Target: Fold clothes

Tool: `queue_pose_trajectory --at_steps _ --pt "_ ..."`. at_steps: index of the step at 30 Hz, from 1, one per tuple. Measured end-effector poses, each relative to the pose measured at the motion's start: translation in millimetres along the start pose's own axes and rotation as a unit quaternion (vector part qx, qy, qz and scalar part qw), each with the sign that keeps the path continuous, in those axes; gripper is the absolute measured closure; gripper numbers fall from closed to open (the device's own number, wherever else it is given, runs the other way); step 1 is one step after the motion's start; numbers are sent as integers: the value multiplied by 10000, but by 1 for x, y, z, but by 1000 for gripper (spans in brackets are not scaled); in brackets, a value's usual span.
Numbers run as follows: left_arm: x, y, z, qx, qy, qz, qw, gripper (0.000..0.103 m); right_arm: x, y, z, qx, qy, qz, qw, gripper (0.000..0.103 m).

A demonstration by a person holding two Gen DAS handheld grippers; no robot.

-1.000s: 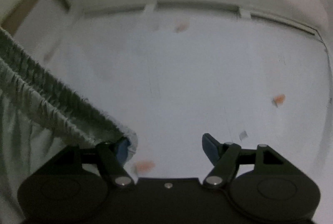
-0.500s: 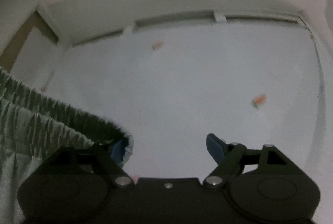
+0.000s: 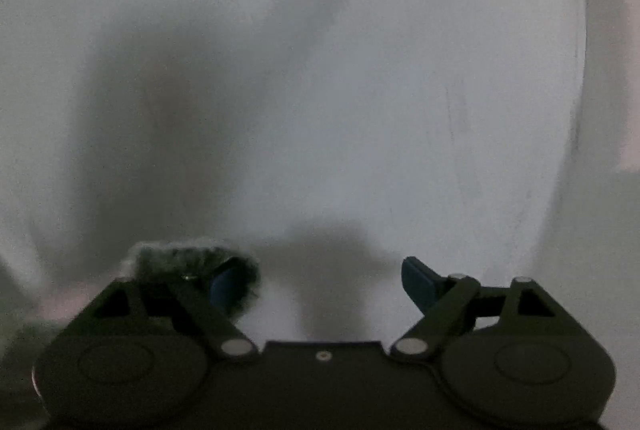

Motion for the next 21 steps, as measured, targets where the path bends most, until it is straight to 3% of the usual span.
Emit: queue_pose_trajectory --at_steps 2,3,5,7,10,12,14,15,17,21 --pt "66 -8 50 -4 -1064 -406 9935 9 46 -10 66 -252 -1101 128 9935 32" --pt "79 -15 68 39 -1382 -472 9893 11 58 -17 95 -359 -1457 152 9886 37" --pt "100 -27 100 157 -1872 -604 9803 11 56 -31 137 -197 -1513 20 9883 35" --pt "96 -35 111 429 -1938 -742 9773 11 39 -39 164 199 -1272 -46 9917 26" --pt "88 -56 118 250 -2120 -871 9731 10 12 -43 190 898 -1044 127 9904 26" --pt "81 -70 115 -84 -2244 -966 9697 10 -5 -48 209 1825 -891 17 9792 26" --pt "76 -87 117 -314 -2248 -1157 9670 10 -17 -62 217 2665 -799 -227 9602 30" --pt "74 -96 117 -410 -2237 -1262 9656 10 -21 -76 223 3012 -818 -313 9495 37" --pt "61 -108 116 -535 -2167 -1470 9636 10 -28 -106 239 3264 -919 -305 9402 45" --pt "44 -131 113 -740 -2047 -1793 9594 9 -35 -166 252 2789 -1307 -393 9506 46"
Point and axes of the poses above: each gripper's, at about its wrist camera, not at the fingertips, and x roughly the way its jaws point, y to its right, z to its underside, the point moved 3 cm from there along x, roughly the way its jaws point, and after that the axes turned 15 degrees about -x, right-handed, at the moved point
